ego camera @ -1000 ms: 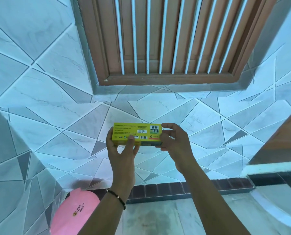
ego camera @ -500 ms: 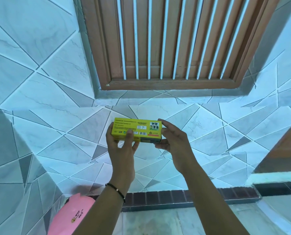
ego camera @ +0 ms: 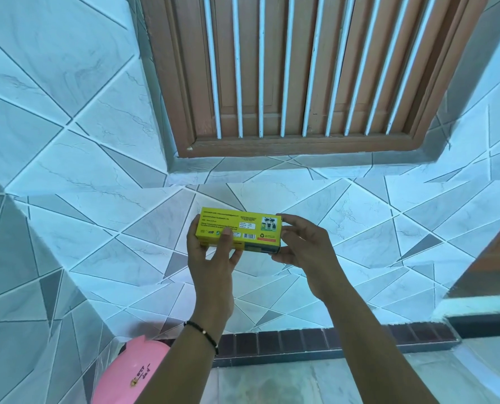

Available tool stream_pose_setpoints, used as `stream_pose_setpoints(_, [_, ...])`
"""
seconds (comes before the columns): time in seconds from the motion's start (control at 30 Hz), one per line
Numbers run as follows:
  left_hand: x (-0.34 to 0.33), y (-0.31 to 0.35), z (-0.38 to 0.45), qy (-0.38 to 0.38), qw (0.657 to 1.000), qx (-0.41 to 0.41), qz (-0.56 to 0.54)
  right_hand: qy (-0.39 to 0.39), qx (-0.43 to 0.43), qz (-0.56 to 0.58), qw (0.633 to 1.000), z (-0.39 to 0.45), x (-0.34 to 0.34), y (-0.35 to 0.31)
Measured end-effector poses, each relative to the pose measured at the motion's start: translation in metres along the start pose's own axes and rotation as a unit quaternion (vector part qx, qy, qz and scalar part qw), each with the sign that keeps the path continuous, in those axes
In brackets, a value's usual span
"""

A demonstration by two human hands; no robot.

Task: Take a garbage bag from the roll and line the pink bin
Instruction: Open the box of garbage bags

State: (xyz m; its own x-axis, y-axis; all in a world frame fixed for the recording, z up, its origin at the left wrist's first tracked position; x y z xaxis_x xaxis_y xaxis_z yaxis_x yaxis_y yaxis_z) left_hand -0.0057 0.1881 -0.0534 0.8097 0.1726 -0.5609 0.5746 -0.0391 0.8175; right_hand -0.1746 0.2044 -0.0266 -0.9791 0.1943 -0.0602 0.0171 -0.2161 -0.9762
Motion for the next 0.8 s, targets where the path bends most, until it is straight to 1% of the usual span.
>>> stream_pose_setpoints(0.13, [0.001, -0.003, 0.001, 0.003, 1.0, -0.002, 0.0, 0.016, -0.002, -0.019, 1.0, 0.002, -0.001, 0.006])
stream_pose_setpoints(0.23, [0.003, -0.008, 0.001, 0.002, 1.0, 0.009, -0.008, 0.04, 0.006, -0.064, 0.997, 0.004, 0.0, 0.007])
stream_pose_setpoints(0.3, [0.003, -0.011, 0.002, 0.002, 1.0, 0.012, -0.01, 0.043, 0.035, -0.136, 0.989, 0.004, -0.002, 0.007])
stream_pose_setpoints(0.37, [0.004, -0.013, 0.002, 0.001, 1.0, 0.009, -0.009, 0.02, 0.08, -0.25, 0.965, 0.002, -0.006, 0.004])
stream_pose_setpoints(0.4, [0.005, -0.014, 0.001, 0.003, 1.0, 0.008, -0.01, 0.005, 0.095, -0.291, 0.952, 0.001, -0.009, 0.005])
stream_pose_setpoints(0.43, [0.006, -0.014, 0.001, 0.005, 1.0, 0.009, -0.01, -0.004, 0.101, -0.309, 0.946, 0.0, -0.011, 0.006])
stream_pose_setpoints(0.53, [0.01, -0.017, 0.0, 0.011, 1.0, 0.014, -0.008, 0.0, 0.089, -0.304, 0.948, 0.001, -0.012, 0.011])
stream_pose_setpoints(0.63, [0.014, -0.015, -0.001, 0.017, 1.0, 0.018, -0.01, 0.027, 0.085, -0.275, 0.957, 0.001, -0.006, 0.013])
stream_pose_setpoints(0.7, [0.015, -0.011, -0.001, 0.015, 1.0, 0.012, -0.009, 0.042, 0.061, -0.204, 0.976, 0.002, -0.002, 0.014])
stream_pose_setpoints(0.8, [0.015, -0.004, 0.0, 0.015, 1.0, 0.004, 0.001, 0.025, 0.016, -0.075, 0.997, 0.002, -0.004, 0.016])
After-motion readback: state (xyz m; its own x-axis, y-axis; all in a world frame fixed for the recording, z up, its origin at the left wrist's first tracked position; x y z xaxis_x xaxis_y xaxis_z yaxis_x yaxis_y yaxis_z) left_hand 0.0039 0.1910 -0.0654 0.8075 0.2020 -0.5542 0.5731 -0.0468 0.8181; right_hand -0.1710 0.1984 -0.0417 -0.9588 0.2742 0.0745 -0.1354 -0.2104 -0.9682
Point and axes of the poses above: each hand's wrist, its own z-axis towards the middle knuckle, its own x-axis out of the back of the hand, y = z × x, the point moved 6 cm from there along z, towards the middle knuckle, and after that the axes turned 12 degrees about x, right-handed, at the moved point
